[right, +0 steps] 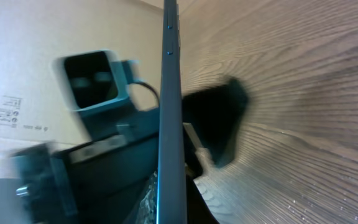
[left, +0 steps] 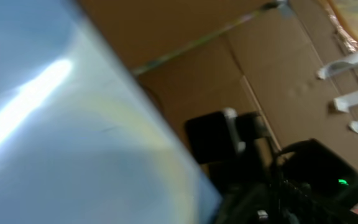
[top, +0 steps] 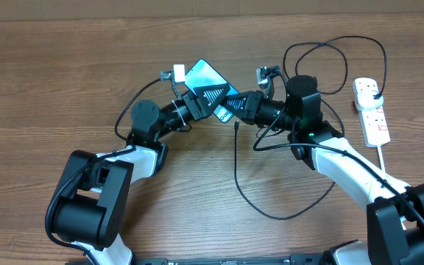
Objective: Plug charger to phone and switch on socket
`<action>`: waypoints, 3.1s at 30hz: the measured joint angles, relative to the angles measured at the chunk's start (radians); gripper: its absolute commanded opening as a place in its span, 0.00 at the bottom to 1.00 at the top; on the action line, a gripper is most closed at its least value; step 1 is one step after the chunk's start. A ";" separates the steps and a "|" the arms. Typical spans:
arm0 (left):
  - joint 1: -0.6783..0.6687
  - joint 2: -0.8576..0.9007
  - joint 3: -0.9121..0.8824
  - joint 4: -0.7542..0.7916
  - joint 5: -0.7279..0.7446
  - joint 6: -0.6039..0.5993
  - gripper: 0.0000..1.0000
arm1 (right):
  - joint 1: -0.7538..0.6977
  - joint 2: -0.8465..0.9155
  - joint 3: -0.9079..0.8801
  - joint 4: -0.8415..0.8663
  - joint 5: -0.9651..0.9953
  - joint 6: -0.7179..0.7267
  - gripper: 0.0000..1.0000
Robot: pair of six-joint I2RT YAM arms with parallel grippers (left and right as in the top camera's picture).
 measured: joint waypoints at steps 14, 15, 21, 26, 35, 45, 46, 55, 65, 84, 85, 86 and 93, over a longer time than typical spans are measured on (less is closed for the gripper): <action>0.000 0.018 -0.008 0.186 -0.030 -0.239 0.33 | 0.016 -0.001 0.023 0.082 0.026 0.061 0.04; 0.000 0.018 -0.008 0.185 -0.035 -0.249 0.29 | 0.018 -0.001 0.024 0.082 0.028 0.065 0.04; 0.000 0.020 -0.009 0.193 -0.056 -0.330 0.18 | 0.019 -0.004 0.024 0.086 0.030 0.096 0.04; 0.002 0.020 -0.009 0.193 -0.056 -0.338 0.20 | 0.019 -0.004 0.024 0.085 0.030 0.105 0.04; 0.016 0.020 -0.011 0.189 -0.033 -0.340 0.41 | 0.023 -0.004 0.028 0.056 0.039 0.076 0.04; 0.048 0.020 -0.012 0.191 -0.029 -0.336 0.44 | 0.024 -0.004 0.028 0.050 0.045 0.068 0.04; 0.052 0.020 -0.012 0.191 -0.029 -0.336 0.43 | 0.024 -0.004 0.028 0.051 0.045 0.068 0.04; 0.055 0.020 -0.012 0.185 -0.037 -0.337 0.31 | 0.024 -0.004 0.028 0.056 0.041 0.064 0.04; 0.057 0.020 -0.014 0.204 -0.047 -0.391 0.04 | 0.018 -0.005 0.034 0.057 0.017 0.074 0.53; 0.164 0.018 0.142 -0.387 0.342 -0.401 0.04 | -0.261 -0.408 0.024 -0.736 0.078 -0.498 0.95; 0.164 0.018 0.182 -0.435 0.386 -0.383 0.04 | -0.261 -0.419 0.024 -0.769 0.096 -0.520 0.95; 0.164 0.018 0.217 -0.482 0.424 -0.365 0.04 | -0.261 -0.425 0.025 -0.793 0.111 -0.537 0.94; 0.167 0.019 0.304 -0.664 0.616 -0.256 0.04 | -0.261 -0.426 0.024 -0.960 0.207 -0.608 0.94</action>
